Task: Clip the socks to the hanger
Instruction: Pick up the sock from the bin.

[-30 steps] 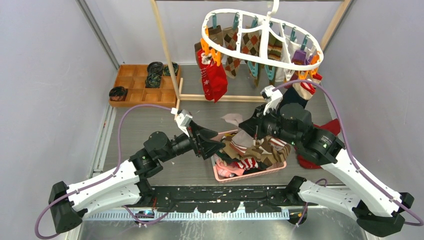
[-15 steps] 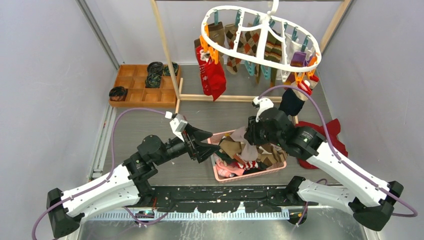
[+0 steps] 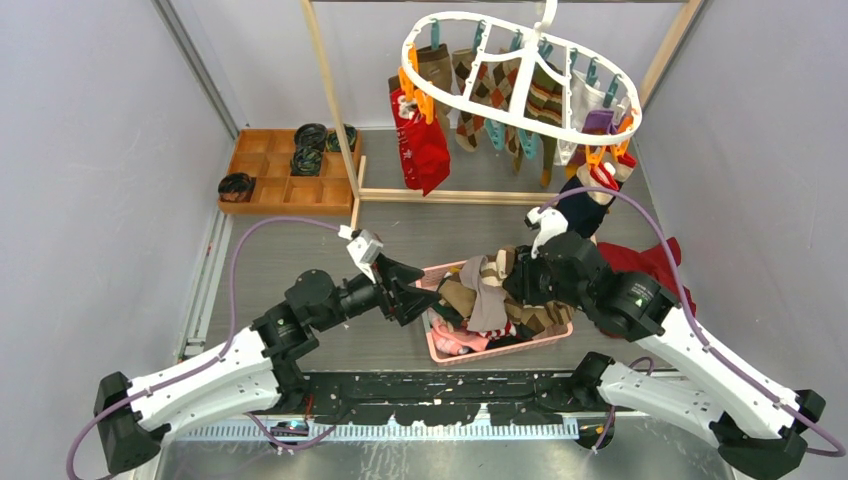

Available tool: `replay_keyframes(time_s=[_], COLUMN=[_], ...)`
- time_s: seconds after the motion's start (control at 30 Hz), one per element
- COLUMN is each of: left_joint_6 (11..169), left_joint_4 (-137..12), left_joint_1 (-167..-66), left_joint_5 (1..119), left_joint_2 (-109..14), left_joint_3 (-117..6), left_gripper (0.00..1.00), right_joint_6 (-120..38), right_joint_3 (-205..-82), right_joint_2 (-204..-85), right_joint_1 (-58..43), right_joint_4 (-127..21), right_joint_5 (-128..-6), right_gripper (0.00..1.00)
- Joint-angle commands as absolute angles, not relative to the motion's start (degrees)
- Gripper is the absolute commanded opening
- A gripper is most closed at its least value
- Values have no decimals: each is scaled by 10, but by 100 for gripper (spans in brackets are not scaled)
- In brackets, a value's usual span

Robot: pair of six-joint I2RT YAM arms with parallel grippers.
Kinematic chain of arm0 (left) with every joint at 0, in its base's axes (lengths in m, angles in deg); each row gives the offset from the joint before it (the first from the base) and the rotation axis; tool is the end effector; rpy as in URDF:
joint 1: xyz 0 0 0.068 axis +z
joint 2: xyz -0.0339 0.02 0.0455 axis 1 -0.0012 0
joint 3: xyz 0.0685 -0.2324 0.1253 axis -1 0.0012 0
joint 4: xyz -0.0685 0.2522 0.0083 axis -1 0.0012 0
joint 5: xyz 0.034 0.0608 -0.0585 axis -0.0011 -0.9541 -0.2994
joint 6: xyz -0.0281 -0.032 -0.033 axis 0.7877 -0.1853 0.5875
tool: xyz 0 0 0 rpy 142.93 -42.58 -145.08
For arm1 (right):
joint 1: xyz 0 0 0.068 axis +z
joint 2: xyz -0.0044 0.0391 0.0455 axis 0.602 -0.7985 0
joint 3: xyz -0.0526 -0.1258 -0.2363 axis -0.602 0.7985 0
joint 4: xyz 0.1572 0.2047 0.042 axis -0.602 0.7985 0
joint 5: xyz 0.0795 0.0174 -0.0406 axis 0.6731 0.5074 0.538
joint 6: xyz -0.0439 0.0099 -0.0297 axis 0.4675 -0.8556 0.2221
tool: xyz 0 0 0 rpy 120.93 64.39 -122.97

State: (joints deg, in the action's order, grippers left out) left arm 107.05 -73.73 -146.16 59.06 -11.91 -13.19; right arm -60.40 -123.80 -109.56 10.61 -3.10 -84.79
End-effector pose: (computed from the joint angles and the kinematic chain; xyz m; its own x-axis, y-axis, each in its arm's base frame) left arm 0.0963 -0.1517 0.3027 -0.4069 -0.2462 -0.8797 0.7956 0.3776 -0.4737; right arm 0.1064 0.1073 0.3352 -0.6713 -0.0898 -0.7357 -0.3794 0.8943 0.2371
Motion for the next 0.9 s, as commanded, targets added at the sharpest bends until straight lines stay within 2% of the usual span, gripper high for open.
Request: replay_keyframes(time_s=[0.0,0.13,0.33,0.67,0.8,0.83,0.87], left_joint_6=[1105,1167,1249,1291,1296,1293,1287], left_joint_4=[-740,-734,-692,-574,-563,-554,-542], left_joint_1=[-1460,-1461,-1481,-1522,-1524,-1524,-1524], left_joint_5=[577,563,541,529,550,554,550], left_joint_2=[-167,-226,-322,-474,-503,-507,-506], left_joint_3=[-148,-175,-244,-369,-388,-394,-399], left_gripper=[70,68,66,62,46,38,23], right_joint_6=[-599,-604,-624,-645,-643,-643,-642], right_joint_3=[-1229,-1234,-1231,-1206,-1204,-1205,-1206], right_joint_2=[-1114,-1154,-1122,-1083,-1078,-1078,-1076], right_joint_1=[108,109,110,110,109,109,109], right_joint_4=[-102,-99,-73,-60,-54,-51,-47], right_joint_5=[-759,-771,-879,-909,-912,-914,-919], right_gripper=[35,38,45,47,47,47,47])
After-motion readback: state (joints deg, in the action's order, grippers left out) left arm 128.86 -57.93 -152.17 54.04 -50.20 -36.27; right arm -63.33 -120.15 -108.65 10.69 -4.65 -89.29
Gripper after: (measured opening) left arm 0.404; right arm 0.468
